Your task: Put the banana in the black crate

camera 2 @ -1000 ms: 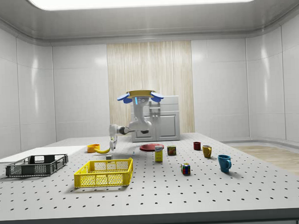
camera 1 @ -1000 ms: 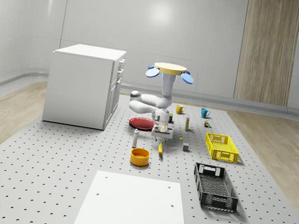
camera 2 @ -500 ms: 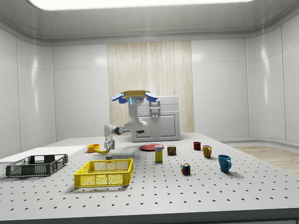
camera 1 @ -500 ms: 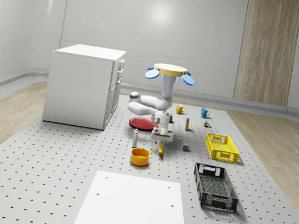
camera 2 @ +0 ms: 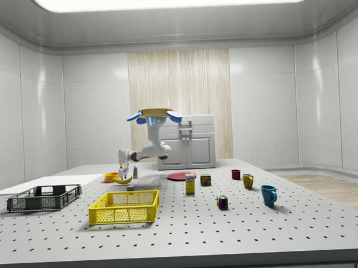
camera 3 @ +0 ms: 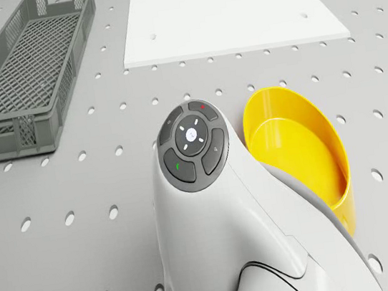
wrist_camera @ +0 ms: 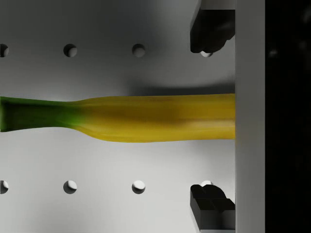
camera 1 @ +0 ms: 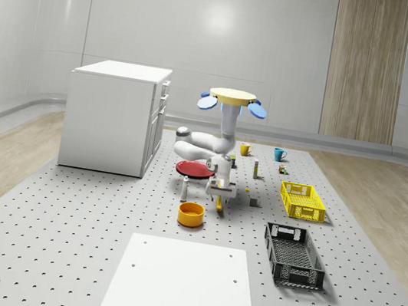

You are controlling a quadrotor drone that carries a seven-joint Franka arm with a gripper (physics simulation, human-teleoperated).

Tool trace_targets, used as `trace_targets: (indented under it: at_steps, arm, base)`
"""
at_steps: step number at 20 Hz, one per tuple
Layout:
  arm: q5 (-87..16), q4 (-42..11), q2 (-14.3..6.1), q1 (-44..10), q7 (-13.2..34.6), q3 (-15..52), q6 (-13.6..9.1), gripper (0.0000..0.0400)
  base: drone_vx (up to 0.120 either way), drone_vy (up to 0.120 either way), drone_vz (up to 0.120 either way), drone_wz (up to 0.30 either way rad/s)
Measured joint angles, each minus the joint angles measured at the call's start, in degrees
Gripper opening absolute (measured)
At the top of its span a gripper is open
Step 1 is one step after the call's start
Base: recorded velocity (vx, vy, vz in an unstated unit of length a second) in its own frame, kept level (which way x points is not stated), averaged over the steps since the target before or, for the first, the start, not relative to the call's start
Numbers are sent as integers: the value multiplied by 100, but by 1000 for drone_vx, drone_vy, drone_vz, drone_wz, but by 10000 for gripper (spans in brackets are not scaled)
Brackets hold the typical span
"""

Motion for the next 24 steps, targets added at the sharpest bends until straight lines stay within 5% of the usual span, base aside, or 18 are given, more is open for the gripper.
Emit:
trace_targets:
  at_steps: [15,20,24]
  arm:
    - [-660,160,-88,-102,0,-716,319,400]
    - [-741,184,-83,-115,-1,-800,346,235]
    - [-774,191,-76,-117,12,-824,344,196]
  base:
    - [3,0,0,0]
    - [0,0,0,0]
    - [0,0,0,0]
